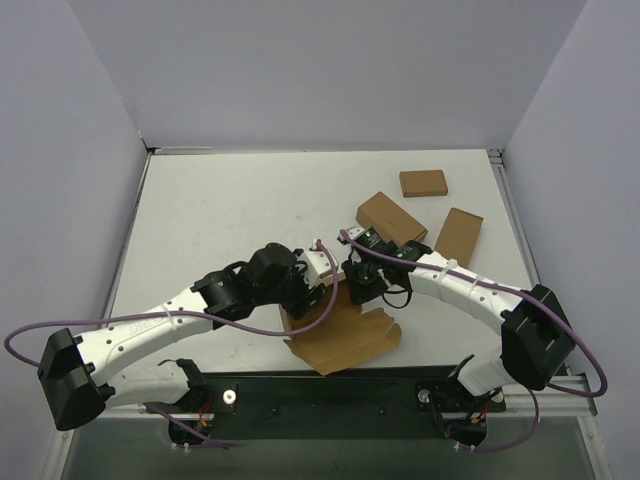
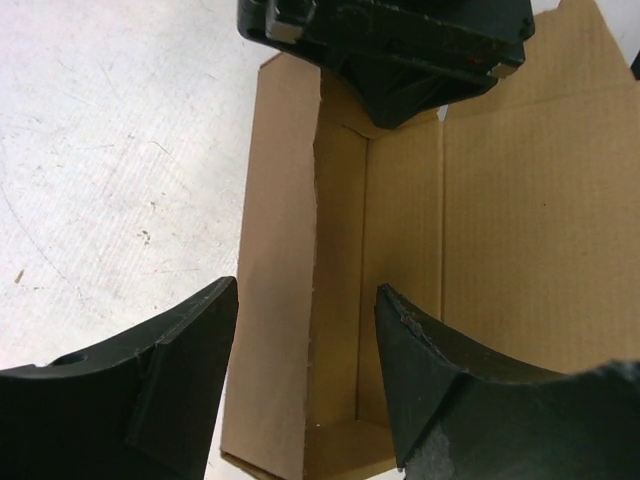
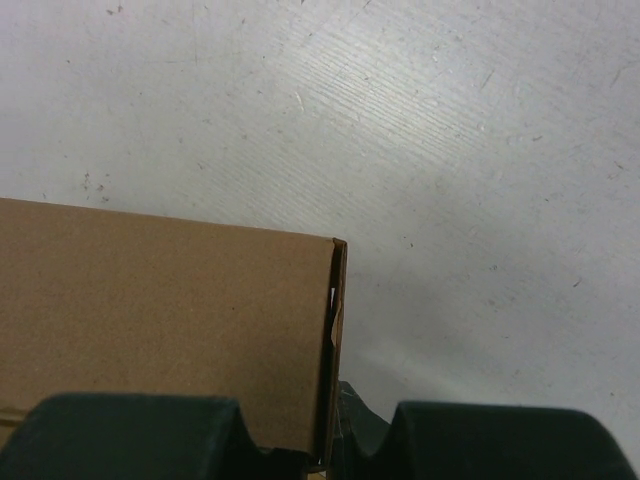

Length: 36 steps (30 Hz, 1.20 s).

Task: Fold the paper box

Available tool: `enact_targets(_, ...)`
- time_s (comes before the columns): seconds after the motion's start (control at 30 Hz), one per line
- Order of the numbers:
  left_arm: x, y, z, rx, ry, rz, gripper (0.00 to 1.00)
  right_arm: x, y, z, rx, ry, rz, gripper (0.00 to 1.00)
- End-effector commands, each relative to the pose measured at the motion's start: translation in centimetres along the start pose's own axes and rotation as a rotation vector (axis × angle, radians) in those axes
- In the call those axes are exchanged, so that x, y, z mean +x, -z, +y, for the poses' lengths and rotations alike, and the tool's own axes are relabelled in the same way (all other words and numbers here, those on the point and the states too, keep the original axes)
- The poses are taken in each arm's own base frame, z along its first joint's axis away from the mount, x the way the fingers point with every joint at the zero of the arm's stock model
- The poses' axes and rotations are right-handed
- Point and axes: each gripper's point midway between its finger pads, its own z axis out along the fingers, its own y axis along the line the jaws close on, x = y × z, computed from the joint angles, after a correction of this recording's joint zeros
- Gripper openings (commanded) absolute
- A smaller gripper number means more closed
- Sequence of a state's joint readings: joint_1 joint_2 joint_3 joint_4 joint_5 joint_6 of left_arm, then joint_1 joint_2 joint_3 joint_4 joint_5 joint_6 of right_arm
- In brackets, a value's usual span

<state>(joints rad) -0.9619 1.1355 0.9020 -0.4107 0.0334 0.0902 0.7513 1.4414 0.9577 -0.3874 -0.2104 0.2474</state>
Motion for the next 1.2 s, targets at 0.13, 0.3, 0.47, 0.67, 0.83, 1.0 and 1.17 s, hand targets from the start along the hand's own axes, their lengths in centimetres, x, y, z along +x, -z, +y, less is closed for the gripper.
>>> enact_targets(0.13, 1.1, -0.5, 0.8, -0.069, -0.035, 0.030, 0.59, -0.6, 1.5, 0.7, -0.032, -0.027, -0.008, 0.00)
enact_targets(0.3, 1.1, -0.5, 0.6, -0.075, -0.052, 0.026, 0.34, -0.7, 1.8, 0.8, -0.031, -0.048, -0.020, 0.01)
enact_targets(0.47, 1.4, -0.8, 0.3, -0.086, -0.083, 0.040, 0.21, -1.1, 2.1, 0.8, -0.012, -0.084, -0.049, 0.17)
enact_targets(0.67, 1.7, -0.8, 0.2, -0.107, -0.109, 0.053, 0.13, -1.8, 2.4, 0.6, 0.009, -0.129, -0.120, 0.29)
enact_targets(0.83, 1.5, -0.4, 0.2, -0.129, -0.125, 0.036, 0.13, -2.3, 3.0, 0.3, 0.024, -0.141, -0.171, 0.17)
enact_targets(1.0, 0.4, 0.5, 0.2, -0.154, -0.139, -0.021, 0.11, -2.0, 2.9, 0.0, 0.054, -0.114, -0.188, 0.06)
enact_targets(1.17, -0.5, 1.6, 0.3, -0.185, -0.145, -0.083, 0.08, -2.5, 3.3, -0.9, 0.260, -0.046, -0.278, 0.00)
